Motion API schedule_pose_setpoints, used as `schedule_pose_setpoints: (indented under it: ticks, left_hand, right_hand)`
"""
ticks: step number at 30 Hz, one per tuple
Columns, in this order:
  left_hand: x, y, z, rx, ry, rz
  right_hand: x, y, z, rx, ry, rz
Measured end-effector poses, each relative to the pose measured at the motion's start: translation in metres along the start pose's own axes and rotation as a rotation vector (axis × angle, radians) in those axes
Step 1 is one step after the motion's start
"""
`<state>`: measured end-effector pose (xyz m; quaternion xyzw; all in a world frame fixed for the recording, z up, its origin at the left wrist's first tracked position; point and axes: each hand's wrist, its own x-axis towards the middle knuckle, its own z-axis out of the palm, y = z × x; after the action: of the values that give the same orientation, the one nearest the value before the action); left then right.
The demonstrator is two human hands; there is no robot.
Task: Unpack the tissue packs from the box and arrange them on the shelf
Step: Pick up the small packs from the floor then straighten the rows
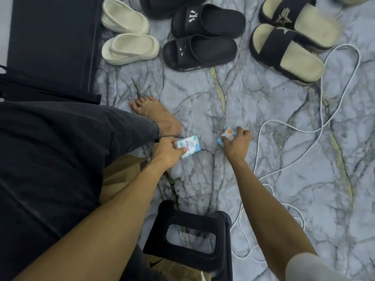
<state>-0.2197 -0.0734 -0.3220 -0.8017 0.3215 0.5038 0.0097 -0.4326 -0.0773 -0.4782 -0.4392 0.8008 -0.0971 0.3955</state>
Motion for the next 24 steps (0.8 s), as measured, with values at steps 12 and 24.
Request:
schedule_pose_setpoints:
  ticks: [12, 24]
  left_hand:
    - [-0.037, 0.018, -0.037, -0.067, 0.122, 0.16]
    - [-0.131, -0.007, -0.135, -0.42, 0.253, 0.378]
  right_hand:
    - [-0.027, -0.067, -0.027, 0.68, -0.038, 0.166]
    - [-0.157, -0.206, -0.102, 0.962, -0.62, -0.011]
